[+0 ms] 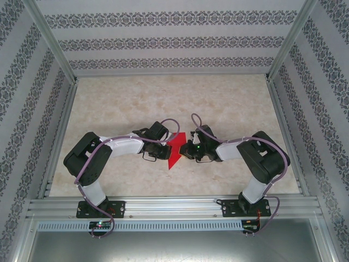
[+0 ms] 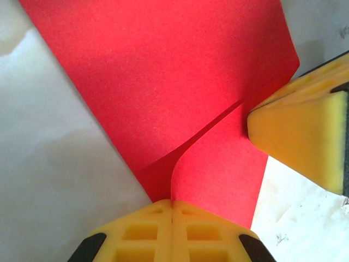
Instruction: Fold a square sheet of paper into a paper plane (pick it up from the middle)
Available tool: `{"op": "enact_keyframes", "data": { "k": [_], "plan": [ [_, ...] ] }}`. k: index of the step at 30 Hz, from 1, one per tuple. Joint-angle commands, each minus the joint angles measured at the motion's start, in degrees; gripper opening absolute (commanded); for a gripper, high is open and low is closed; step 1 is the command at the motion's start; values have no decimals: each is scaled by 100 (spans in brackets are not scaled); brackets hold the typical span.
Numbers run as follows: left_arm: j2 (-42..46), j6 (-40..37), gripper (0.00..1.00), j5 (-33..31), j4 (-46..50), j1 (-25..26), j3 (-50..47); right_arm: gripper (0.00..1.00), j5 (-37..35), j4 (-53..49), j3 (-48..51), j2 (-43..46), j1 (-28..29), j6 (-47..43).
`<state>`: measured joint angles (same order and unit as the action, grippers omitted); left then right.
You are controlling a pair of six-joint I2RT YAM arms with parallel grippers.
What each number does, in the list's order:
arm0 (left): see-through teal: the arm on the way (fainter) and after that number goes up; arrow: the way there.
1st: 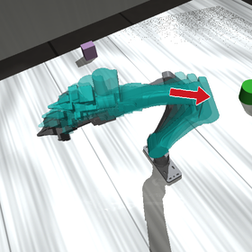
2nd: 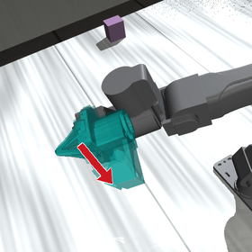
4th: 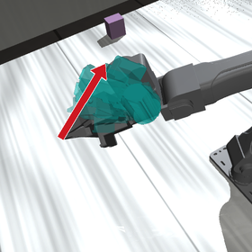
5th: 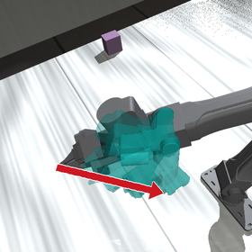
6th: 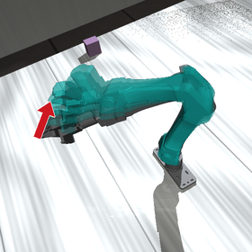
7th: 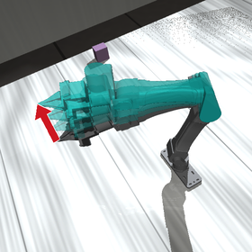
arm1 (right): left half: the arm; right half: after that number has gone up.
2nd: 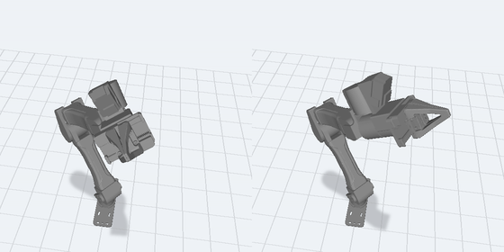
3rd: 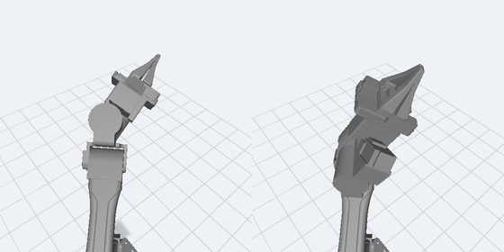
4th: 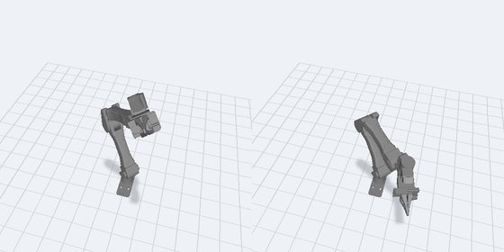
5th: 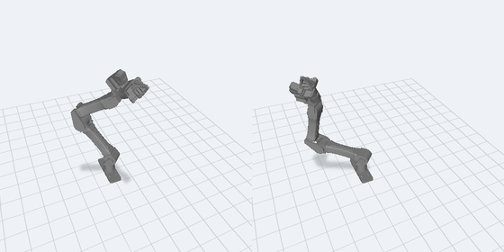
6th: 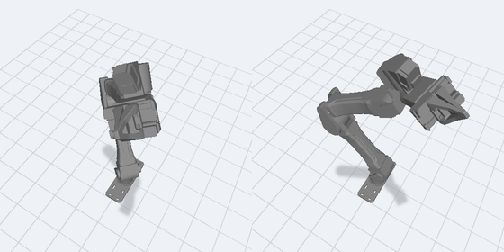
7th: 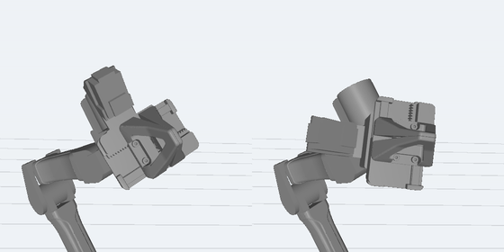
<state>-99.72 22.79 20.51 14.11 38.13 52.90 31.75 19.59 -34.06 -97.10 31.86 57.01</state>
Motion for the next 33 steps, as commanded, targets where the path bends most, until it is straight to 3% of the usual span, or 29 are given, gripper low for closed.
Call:
{"op": "enact_keyframes", "data": {
  "k": [1,6,19,27,33],
  "plan": [
    [-119,-80,0,-131,349,-26,19,8,-121,-324,-24,506,-115,-127],
    [-111,-73,0,-126,365,-24,27,8,-202,-750,-186,617,-304,-431],
    [-101,-73,0,-141,365,-25,31,8,-345,-714,-158,-211,-382,-503],
    [-143,-89,0,-131,391,-25,58,8,-521,-1452,-514,621,-390,-757],
    [-142,-92,0,-144,400,-25,62,8,-343,-1306,-681,382,-454,-786]
  ]
}}
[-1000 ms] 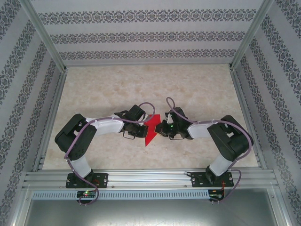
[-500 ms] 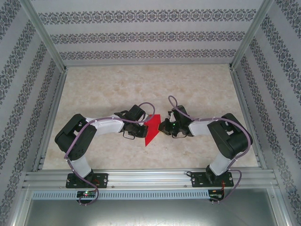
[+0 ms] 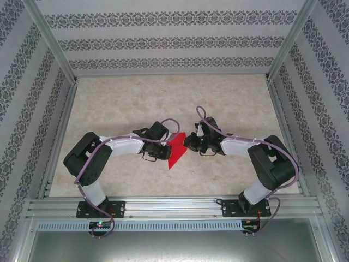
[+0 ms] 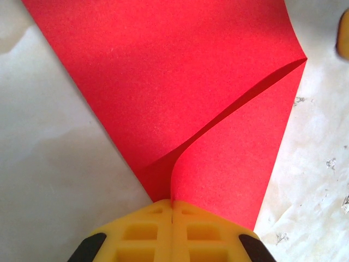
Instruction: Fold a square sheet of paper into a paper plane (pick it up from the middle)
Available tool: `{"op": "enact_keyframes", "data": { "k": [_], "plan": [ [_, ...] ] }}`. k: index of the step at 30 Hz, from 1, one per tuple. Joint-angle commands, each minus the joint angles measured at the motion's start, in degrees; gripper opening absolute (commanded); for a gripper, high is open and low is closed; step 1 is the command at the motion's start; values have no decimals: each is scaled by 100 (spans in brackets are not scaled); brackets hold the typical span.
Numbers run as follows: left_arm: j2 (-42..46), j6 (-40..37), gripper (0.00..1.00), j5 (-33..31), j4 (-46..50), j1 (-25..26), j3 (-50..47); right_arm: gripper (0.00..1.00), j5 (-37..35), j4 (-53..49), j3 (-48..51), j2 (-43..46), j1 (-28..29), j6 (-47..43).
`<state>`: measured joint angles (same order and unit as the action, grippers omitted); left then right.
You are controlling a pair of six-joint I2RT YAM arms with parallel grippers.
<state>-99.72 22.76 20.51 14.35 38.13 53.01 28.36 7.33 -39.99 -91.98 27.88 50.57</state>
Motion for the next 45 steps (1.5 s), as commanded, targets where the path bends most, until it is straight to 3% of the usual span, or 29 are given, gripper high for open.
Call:
{"op": "enact_keyframes", "data": {
  "k": [1,14,24,29,45],
  "plan": [
    [-144,-81,0,-142,376,-25,56,8,26,-3,-73,-208,-53,-100],
    [-87,-74,0,-169,393,-22,25,8,-26,325,241,-804,-10,-21],
    [-38,-73,0,-177,436,-20,43,10,-4,7,212,255,-10,-166],
    [-47,-74,0,-187,445,-25,52,10,62,198,359,382,11,-54],
    [-52,-63,0,-160,437,-25,34,9,137,813,341,-392,271,220]
  ]
}}
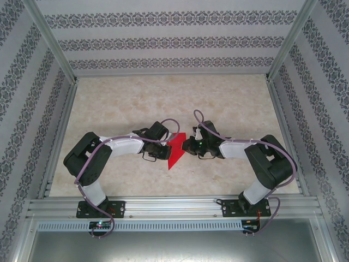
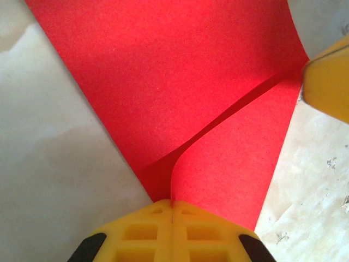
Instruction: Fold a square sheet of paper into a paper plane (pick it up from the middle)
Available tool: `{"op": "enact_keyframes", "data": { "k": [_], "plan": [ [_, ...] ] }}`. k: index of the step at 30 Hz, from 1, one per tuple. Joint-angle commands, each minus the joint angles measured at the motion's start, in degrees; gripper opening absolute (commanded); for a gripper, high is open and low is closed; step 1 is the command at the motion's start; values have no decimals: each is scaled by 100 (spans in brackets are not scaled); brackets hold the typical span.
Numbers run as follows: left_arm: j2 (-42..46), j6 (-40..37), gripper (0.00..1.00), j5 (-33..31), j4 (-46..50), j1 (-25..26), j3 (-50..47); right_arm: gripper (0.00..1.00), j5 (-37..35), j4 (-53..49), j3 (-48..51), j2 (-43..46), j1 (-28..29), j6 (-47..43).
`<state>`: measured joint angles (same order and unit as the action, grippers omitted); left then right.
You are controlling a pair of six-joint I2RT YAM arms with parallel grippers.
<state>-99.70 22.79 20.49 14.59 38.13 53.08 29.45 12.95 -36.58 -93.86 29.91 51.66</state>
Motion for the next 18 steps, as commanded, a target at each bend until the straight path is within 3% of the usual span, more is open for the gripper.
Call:
{"op": "enact_keyframes", "data": {
  "k": [1,9,18],
  "plan": [
    [-39,-59,0,-159,413,-24,23,9,-27,252,26,-265,67,118],
    [-38,-51,0,-173,411,-25,3,9,-175,115,144,-489,19,156],
    [-41,-47,0,-173,414,-24,2,10,-137,-120,-57,151,32,22]
  ]
}}
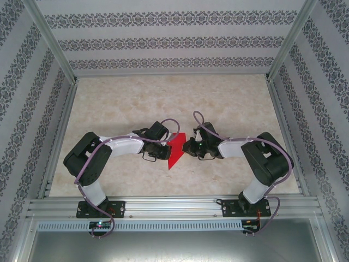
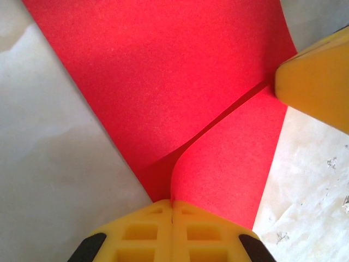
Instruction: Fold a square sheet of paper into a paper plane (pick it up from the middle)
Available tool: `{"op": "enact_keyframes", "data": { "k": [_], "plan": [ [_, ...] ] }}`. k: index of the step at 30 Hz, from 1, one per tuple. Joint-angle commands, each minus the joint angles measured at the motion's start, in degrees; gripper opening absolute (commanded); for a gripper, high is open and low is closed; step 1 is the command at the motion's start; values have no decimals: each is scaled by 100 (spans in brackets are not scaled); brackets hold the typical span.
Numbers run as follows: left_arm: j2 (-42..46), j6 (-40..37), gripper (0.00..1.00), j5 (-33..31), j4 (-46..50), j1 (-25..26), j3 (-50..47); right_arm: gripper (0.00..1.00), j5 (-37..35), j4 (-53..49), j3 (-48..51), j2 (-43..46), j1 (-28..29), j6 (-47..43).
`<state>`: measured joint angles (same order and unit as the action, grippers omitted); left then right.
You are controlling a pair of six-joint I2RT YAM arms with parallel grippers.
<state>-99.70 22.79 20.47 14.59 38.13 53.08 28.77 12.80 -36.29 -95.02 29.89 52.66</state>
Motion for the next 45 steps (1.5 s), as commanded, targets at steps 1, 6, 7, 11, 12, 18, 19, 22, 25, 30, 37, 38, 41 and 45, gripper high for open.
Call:
{"op": "enact_keyframes", "data": {
  "k": [1,6,7,11,12,18,19,22,25,30,37,38,41,45],
  "plan": [
    [-39,-46,0,-175,407,-25,4,10,-65,-87,-97,291,35,-89],
    [-45,-45,0,-176,404,-25,-3,10,12,37,-111,1,43,-60],
    [-50,-43,0,-175,411,-25,-3,10,35,129,-83,-97,43,-30],
    [-41,-44,0,-196,413,-23,0,10,-71,321,83,-395,52,53],
    [-36,-44,0,-201,413,-25,-4,10,-143,304,119,-441,45,51],
    [-34,-49,0,-201,422,-25,4,11,-66,412,281,-248,8,164],
    [-32,-54,0,-201,422,-25,-6,12,-73,332,264,-67,18,146],
    [-32,-55,0,-200,413,-25,-14,12,-192,5,196,427,26,51],
    [-58,-57,0,-209,431,-25,14,12,-346,-145,219,764,13,31],
    [-49,-50,0,-209,422,-25,1,11,-537,-154,245,762,-1,7],
    [-69,-88,0,-189,440,-26,28,10,-383,347,193,-54,8,167],
    [-66,-87,0,-196,439,-25,19,10,-414,304,208,-158,8,157],
    [-51,-76,0,-199,431,-25,9,9,-453,460,377,-323,-31,211],
    [-31,-68,0,-203,439,-25,7,9,-348,392,359,77,-14,225]
  ]
}}
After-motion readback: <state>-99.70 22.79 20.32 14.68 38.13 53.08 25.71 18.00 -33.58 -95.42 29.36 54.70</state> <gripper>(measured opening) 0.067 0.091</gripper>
